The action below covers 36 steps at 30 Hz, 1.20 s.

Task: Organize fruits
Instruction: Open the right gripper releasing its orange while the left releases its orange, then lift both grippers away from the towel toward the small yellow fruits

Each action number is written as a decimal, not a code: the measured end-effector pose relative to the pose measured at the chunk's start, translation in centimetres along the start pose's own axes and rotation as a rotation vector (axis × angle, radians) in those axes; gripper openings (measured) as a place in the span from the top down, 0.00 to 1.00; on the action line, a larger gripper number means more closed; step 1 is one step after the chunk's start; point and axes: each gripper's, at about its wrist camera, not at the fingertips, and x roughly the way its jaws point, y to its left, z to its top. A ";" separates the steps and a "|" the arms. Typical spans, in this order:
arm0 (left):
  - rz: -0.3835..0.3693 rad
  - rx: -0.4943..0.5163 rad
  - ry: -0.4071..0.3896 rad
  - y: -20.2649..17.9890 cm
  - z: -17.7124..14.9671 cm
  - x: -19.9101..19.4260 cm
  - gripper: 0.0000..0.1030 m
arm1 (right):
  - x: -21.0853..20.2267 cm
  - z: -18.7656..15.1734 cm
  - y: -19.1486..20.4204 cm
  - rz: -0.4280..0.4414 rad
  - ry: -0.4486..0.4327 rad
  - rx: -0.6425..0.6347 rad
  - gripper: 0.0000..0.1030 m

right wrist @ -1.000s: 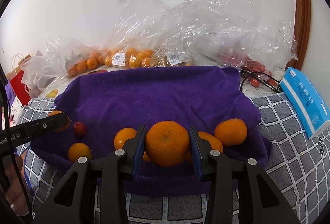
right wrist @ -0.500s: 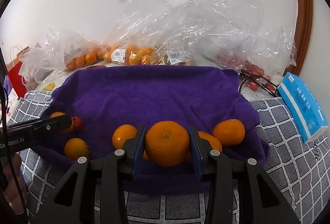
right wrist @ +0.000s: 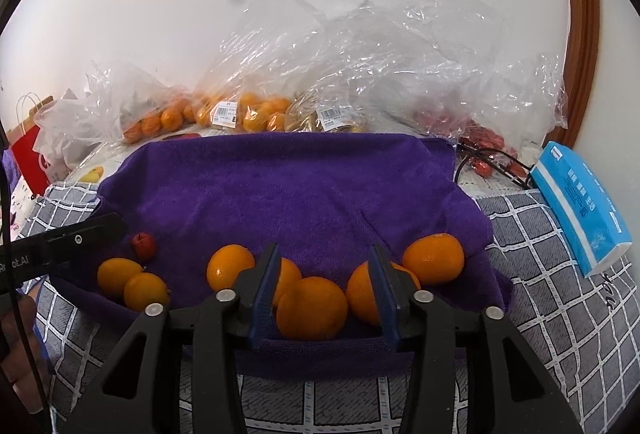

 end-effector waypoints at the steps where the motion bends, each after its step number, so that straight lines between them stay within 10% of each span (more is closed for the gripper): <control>1: 0.000 0.000 0.003 0.0 0.0 0.0 0.51 | 0.0 0.0 0.0 -0.002 -0.001 0.000 0.53; 36: 0.125 0.052 -0.116 -1.2 -0.1 -2.9 0.37 | -3.4 0.8 -0.9 0.002 -0.012 0.128 0.36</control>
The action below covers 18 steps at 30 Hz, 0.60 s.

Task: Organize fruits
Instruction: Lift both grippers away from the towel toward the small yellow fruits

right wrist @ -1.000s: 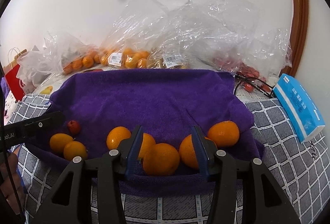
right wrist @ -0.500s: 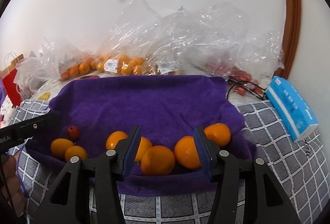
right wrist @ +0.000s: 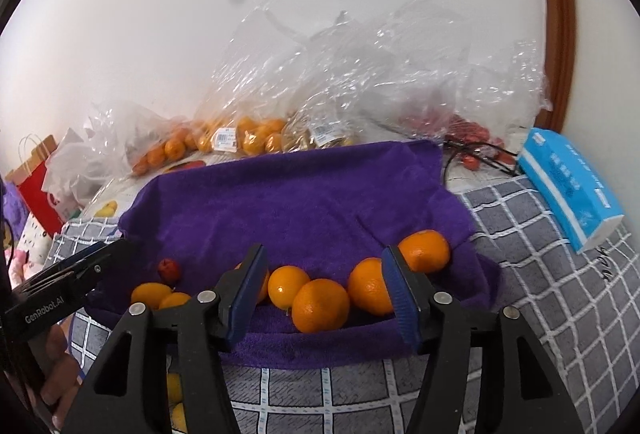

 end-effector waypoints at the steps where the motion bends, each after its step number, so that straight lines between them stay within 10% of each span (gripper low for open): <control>1: 0.003 -0.001 0.005 0.0 0.0 -0.2 0.37 | -0.2 0.0 0.0 -0.007 0.002 0.000 0.35; 18: 0.011 0.109 0.081 -1.7 -1.6 -4.1 0.37 | -7.4 -2.9 1.1 -0.042 -0.024 -0.004 0.22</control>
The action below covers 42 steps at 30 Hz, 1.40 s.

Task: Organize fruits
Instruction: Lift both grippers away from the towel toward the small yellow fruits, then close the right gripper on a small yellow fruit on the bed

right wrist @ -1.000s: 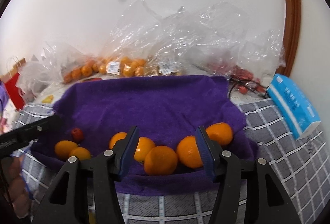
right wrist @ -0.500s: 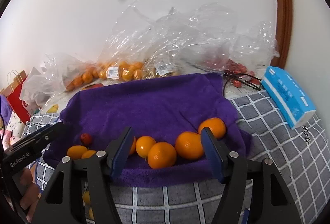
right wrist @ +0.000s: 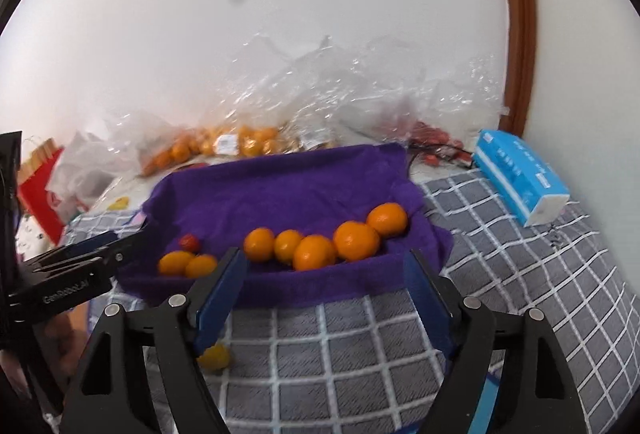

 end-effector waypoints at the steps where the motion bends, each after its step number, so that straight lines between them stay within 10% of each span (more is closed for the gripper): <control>1: 0.005 -0.005 0.007 0.3 -0.3 -0.3 0.37 | -0.2 -0.2 0.2 -0.001 -0.002 -0.011 0.22; 17: 0.084 -0.108 0.105 6.5 -7.4 -1.3 0.39 | 1.8 -5.1 3.6 0.111 0.168 -0.059 0.29; 34: 0.004 -0.125 0.090 7.1 -8.0 -1.3 0.36 | 5.3 -6.2 7.0 0.113 0.237 -0.118 0.44; 42: 0.017 -0.114 0.094 6.9 -7.9 -1.2 0.36 | 5.3 -6.6 7.8 0.125 0.221 -0.155 0.70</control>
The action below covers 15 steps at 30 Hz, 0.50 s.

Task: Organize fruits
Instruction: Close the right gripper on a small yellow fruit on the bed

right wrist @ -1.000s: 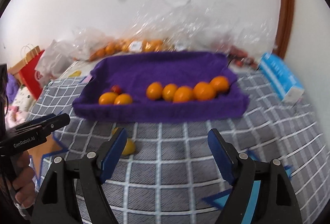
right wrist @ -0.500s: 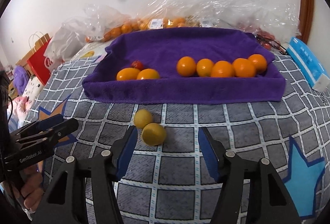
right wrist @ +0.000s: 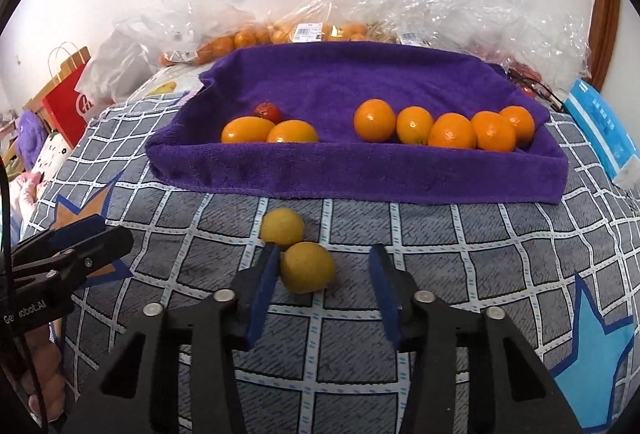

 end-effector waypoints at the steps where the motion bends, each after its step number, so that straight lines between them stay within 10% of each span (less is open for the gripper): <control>1: -0.003 -0.002 -0.001 0.0 0.0 0.0 0.36 | -0.1 -0.1 0.2 0.000 -0.001 -0.009 0.72; 15: -0.005 0.001 0.000 -0.1 0.0 0.0 0.34 | -2.4 -0.5 0.0 -0.002 -0.062 -0.040 0.72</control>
